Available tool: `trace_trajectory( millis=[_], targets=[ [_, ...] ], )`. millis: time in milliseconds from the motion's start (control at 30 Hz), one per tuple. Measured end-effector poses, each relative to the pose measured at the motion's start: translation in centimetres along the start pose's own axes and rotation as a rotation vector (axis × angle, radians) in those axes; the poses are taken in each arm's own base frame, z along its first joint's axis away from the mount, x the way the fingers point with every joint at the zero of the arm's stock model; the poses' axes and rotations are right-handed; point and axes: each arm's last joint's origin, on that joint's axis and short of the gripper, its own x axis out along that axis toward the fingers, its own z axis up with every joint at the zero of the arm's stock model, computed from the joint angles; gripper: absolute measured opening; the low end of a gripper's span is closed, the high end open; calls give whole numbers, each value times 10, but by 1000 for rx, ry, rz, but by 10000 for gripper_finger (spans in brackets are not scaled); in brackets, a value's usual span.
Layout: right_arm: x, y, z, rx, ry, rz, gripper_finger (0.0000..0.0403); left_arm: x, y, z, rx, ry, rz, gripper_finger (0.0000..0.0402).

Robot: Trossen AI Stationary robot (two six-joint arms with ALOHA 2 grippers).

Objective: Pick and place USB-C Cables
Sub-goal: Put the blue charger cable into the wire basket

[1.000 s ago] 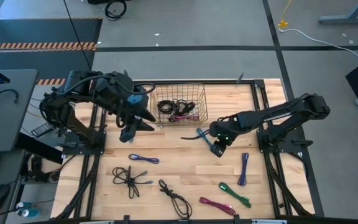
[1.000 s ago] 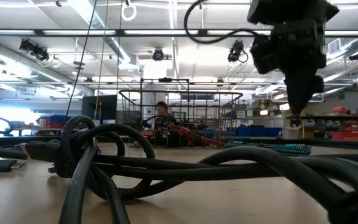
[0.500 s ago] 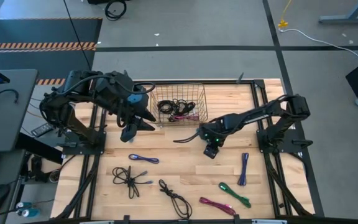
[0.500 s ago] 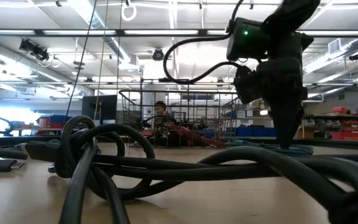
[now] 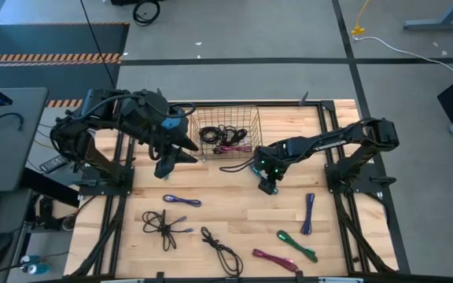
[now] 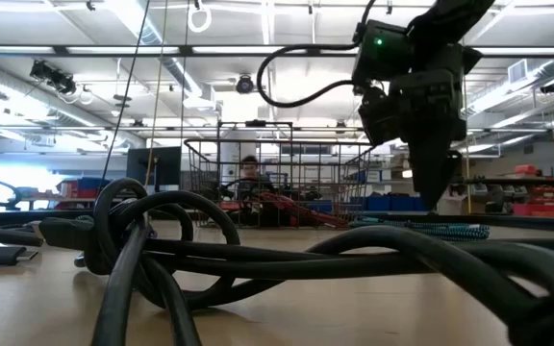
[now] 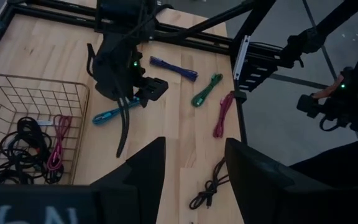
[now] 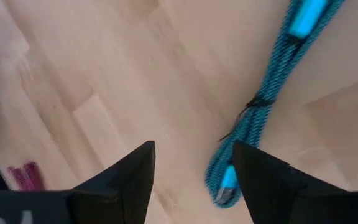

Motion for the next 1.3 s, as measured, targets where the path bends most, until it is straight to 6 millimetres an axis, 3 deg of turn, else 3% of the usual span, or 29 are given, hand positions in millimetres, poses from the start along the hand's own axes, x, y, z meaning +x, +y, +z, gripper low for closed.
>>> trace_trajectory(
  millis=[467, 733, 900, 1133, 1300],
  targets=[
    [31, -13, 5, -39, 79, -105, 220, 4, 1, 1, 1, 3, 20, 172],
    [34, -17, 5, -32, 87, -132, 213, 6, 1, 1, -3, 8, 21, 172],
    [34, -19, 5, -10, 80, -164, 161, 6, 1, 1, -4, 8, 21, 172],
    [34, -20, 4, -9, 80, -187, 22, 6, 1, 1, -4, 8, 21, 172],
    [34, -16, 3, -26, 76, -163, 17, 6, 1, 1, -3, 8, 19, 172]
  ],
)
